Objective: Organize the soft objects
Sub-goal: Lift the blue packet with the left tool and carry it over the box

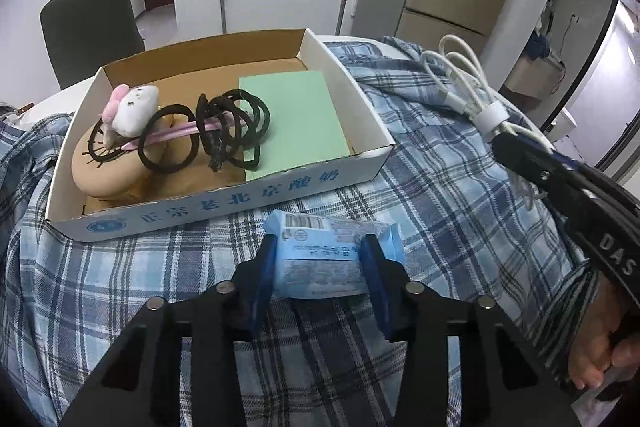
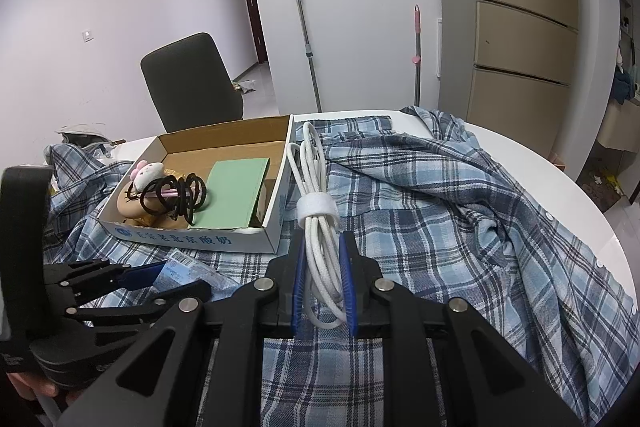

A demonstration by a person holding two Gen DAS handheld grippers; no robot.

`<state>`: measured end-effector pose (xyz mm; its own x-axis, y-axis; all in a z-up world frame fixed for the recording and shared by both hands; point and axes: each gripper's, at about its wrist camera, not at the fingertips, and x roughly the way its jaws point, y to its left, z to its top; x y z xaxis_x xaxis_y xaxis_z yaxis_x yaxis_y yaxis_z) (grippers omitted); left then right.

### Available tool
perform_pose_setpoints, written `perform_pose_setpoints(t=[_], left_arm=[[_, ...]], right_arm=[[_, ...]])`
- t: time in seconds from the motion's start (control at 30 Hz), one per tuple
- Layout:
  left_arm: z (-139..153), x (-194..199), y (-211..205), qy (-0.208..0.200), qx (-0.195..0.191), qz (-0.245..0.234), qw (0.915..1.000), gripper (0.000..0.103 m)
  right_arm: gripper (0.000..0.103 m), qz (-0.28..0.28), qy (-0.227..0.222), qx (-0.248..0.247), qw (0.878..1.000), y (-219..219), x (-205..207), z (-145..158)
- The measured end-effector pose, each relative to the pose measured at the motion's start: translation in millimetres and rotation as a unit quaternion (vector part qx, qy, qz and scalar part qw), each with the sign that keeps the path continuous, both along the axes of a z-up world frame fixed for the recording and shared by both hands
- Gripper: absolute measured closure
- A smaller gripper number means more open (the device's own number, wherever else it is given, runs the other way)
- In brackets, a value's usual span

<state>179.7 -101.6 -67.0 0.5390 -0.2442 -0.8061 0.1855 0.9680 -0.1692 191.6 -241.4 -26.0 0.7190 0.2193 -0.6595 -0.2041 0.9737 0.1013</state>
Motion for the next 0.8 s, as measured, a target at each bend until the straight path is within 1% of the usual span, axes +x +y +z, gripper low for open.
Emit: perform_pose_setpoints(t=[0.1,0.17,0.2,0.23,0.27,0.33,0.37,0.4,0.63,0.73,0.8], left_arm=[[2.9,-2.2,1.9,0.004,-0.004,-0.007,1.0,0.062],[2.1,-0.3,0.4,0.019,0.005,-0.01,0.9998,0.055],[0.7,0.7,-1.6,0.023,0.005,-0.01,0.9997,0.034],[0.2,1.4,-1.9,0.024,0.002,-0.007,0.9997,0.009],[1.8,-0.3,-1.9,0.009,-0.003,0.0,1.0,0.005],[5.8,-3.5,-6.3,-0.015,0.007,0.008,0.9998,0.002],[6.8,-3.8,-10.6,-0.018,0.012,0.001,0.9998,0.0],[6.6,-3.4,-14.9,-0.017,0.018,-0.005,0.9997,0.0],[-16.0,8.0,-43.1,0.031,0.071,-0.024,0.9967,0.0],[-25.3,11.5,-45.9,0.045,0.084,-0.028,0.995,0.0],[-28.7,13.0,-44.4,0.048,0.078,-0.027,0.9954,0.0]], right_arm=[[0.087,0.0,0.0,0.0,1.0,0.3,-0.2,0.2],[0.087,0.001,0.001,-0.001,1.0,0.3,0.5,0.0],[0.087,0.0,0.001,-0.001,1.0,0.5,0.3,0.3],[0.087,0.0,0.001,-0.001,1.0,0.3,0.7,0.4],[0.087,0.001,0.001,0.0,1.0,0.1,1.0,0.5],[0.087,0.0,0.0,0.0,1.0,0.2,0.3,1.1],[0.087,0.0,-0.001,0.0,1.0,0.0,0.3,1.3],[0.087,0.0,-0.001,0.0,1.0,-0.1,-0.3,1.6],[0.087,-0.004,-0.007,-0.002,1.0,-2.3,-1.7,4.4],[0.087,-0.004,-0.008,-0.004,1.0,-2.3,-1.7,4.9],[0.087,-0.003,-0.008,-0.006,1.0,-2.0,-1.9,5.0]])
